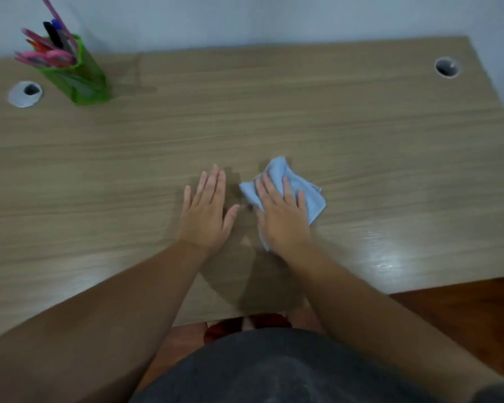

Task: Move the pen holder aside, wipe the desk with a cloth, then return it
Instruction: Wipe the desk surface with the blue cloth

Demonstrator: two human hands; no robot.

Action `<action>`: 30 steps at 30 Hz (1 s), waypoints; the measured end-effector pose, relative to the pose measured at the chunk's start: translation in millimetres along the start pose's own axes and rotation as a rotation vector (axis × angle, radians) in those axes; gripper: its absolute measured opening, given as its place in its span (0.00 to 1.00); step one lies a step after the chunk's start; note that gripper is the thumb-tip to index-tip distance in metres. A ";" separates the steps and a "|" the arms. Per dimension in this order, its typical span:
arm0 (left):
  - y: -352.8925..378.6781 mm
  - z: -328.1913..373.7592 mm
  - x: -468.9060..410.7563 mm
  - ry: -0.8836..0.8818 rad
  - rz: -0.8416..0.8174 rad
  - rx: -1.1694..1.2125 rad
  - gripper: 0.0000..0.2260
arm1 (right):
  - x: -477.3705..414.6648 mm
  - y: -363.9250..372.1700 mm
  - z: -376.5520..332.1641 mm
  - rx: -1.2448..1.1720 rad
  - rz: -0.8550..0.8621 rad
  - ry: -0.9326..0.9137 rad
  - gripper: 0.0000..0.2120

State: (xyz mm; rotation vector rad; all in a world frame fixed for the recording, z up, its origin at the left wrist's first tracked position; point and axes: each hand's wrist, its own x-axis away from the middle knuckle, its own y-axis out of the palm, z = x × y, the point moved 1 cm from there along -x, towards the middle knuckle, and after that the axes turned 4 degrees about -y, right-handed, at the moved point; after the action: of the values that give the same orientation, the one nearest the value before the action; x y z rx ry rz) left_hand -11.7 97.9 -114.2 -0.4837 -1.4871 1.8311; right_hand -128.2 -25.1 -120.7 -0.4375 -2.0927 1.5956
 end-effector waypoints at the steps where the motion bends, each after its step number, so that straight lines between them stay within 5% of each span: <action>1: 3.4 8.1 -3.9 0.011 -0.005 -0.010 0.32 | -19.6 -9.6 24.6 0.001 0.004 0.065 0.26; 7: 25.5 49.5 -13.6 -0.060 -0.024 -0.051 0.31 | -16.6 -38.3 156.5 -0.011 0.051 0.306 0.26; 15: 25.2 54.4 -14.2 -0.084 -0.033 -0.089 0.32 | 81.2 2.2 88.0 0.041 0.004 0.031 0.32; 23: 28.1 49.9 -14.0 -0.107 -0.049 -0.109 0.32 | -64.6 -27.5 88.2 -0.015 -0.036 -0.081 0.28; 30: 26.6 50.5 -16.3 -0.097 -0.076 -0.122 0.32 | -125.2 -63.8 226.4 -0.071 0.054 0.261 0.25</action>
State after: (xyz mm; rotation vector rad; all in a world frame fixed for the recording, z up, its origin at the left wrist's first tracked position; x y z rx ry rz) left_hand -42.9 49.6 -128.5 -0.3961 -1.6674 1.7332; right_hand -144.3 -290.9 -129.4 -0.6924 -1.9565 1.4115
